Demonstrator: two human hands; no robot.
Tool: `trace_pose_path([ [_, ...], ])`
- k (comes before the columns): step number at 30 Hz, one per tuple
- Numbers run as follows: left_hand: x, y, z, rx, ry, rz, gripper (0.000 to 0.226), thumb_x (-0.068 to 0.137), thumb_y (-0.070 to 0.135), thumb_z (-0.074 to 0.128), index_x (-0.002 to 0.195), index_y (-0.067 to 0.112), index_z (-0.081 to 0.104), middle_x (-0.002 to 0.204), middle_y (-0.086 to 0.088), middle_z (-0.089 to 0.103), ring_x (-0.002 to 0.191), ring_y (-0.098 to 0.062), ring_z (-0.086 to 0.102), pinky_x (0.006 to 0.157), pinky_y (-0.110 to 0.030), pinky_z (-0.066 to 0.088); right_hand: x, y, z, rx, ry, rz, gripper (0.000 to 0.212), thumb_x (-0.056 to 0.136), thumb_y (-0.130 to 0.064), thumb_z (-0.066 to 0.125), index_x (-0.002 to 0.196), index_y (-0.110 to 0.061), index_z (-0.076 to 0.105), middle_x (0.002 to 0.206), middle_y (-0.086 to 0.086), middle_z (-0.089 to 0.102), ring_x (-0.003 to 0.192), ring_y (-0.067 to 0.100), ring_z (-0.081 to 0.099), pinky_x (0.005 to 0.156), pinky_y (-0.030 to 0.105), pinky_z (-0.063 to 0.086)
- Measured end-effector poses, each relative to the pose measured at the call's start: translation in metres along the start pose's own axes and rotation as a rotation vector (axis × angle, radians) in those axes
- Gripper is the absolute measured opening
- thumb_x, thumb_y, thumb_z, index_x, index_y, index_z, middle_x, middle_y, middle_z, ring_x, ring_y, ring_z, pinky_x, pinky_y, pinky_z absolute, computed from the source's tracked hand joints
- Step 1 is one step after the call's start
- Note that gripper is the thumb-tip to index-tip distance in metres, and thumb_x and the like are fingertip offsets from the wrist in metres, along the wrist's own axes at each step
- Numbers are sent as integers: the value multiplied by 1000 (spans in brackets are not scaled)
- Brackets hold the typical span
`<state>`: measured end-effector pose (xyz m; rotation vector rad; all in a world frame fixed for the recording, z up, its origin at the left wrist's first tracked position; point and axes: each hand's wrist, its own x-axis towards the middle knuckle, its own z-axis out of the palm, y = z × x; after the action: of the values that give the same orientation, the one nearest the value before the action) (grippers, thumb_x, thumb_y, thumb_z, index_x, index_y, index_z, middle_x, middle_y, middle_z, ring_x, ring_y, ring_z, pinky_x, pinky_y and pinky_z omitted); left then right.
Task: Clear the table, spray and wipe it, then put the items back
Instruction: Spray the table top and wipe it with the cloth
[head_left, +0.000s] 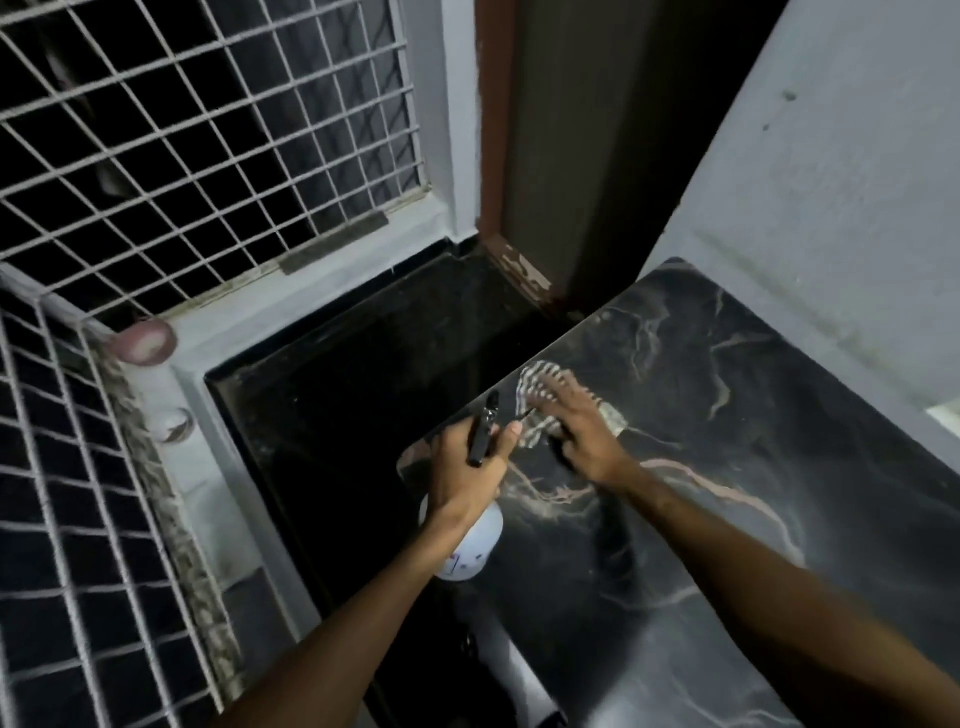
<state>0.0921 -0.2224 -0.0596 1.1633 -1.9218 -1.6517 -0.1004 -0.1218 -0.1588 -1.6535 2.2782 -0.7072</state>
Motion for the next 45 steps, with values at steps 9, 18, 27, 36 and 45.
trace_pose_path([
  [9, -22, -16, -42, 107, 153, 57, 30, 90, 30, 75, 64, 35, 60, 52, 18, 61, 54, 2, 63, 54, -10, 42, 6, -92, 49, 91, -39, -255, 68, 76, 8, 65, 140, -12, 53, 156, 17, 40, 150, 34, 26, 121, 61, 19],
  [18, -91, -40, -56, 154, 248, 85, 23, 91, 31, 73, 71, 22, 69, 58, 5, 65, 53, -4, 63, 55, -30, 52, -27, -97, 57, 96, -114, -253, 63, 73, 4, 54, 135, -10, 60, 155, 19, 41, 148, 36, 32, 123, 54, 20],
  [27, -182, -52, -2, 84, 206, -78, 34, 92, 28, 75, 66, 11, 59, 52, -4, 54, 34, -11, 47, 41, -24, 39, -169, -61, 12, 176, 22, -2, 74, 70, 4, 49, 142, -10, 53, 160, 14, 33, 152, 34, 24, 125, 51, 15],
  [36, -225, -32, 63, 204, -21, -183, 45, 90, 28, 76, 60, 2, 57, 51, -8, 55, 38, -13, 50, 45, -23, 43, -280, 2, -56, 136, 233, 478, 72, 63, -3, 42, 132, -7, 62, 154, 20, 41, 146, 41, 31, 124, 49, 20],
  [45, -210, -7, 79, 173, -34, -129, 44, 92, 27, 74, 71, -9, 60, 53, -10, 55, 36, -11, 48, 40, -23, 43, -292, -19, -29, 84, 186, 471, 75, 66, -2, 50, 140, -8, 54, 159, 22, 31, 148, 47, 21, 121, 57, 20],
])
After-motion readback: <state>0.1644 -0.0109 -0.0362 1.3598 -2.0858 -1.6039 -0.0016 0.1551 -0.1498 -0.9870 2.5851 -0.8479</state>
